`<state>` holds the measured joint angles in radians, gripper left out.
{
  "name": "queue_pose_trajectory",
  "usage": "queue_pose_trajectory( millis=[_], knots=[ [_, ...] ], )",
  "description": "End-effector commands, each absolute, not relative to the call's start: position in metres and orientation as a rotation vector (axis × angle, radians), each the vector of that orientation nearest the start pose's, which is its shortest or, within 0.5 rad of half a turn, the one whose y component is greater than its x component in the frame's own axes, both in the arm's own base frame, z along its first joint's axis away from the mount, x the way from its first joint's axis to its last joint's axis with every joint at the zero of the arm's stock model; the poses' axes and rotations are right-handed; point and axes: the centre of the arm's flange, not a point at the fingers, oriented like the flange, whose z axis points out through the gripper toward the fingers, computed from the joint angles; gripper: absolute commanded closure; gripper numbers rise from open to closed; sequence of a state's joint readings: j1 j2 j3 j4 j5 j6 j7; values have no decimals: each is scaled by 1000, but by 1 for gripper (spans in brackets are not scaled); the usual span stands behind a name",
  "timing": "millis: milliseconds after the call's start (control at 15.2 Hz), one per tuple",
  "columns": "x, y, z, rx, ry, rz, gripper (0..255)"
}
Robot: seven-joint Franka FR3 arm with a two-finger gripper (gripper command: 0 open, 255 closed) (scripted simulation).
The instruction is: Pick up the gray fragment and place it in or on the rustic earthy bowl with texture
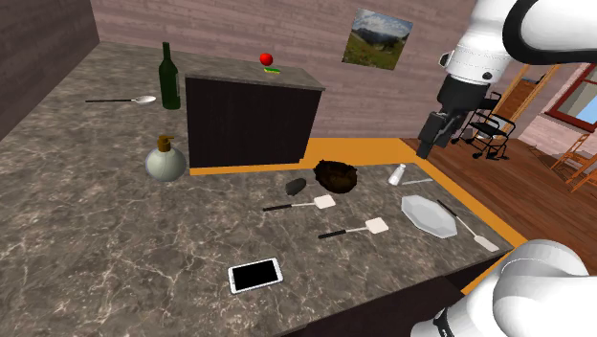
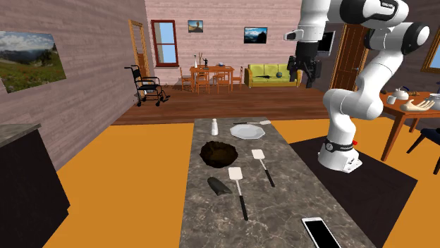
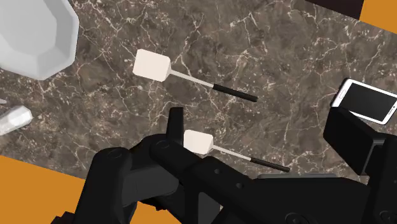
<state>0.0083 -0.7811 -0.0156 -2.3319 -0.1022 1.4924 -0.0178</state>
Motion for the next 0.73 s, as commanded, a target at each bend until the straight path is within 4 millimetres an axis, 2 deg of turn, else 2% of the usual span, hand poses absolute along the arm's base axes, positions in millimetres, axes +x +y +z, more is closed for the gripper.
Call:
queue_pose_trajectory(
  millis=[0, 660],
  knots=[
    [300, -15, 594, -3231, -17, 96, 0],
    [383, 21, 502, -3157, 485, 89, 0]
  ],
)
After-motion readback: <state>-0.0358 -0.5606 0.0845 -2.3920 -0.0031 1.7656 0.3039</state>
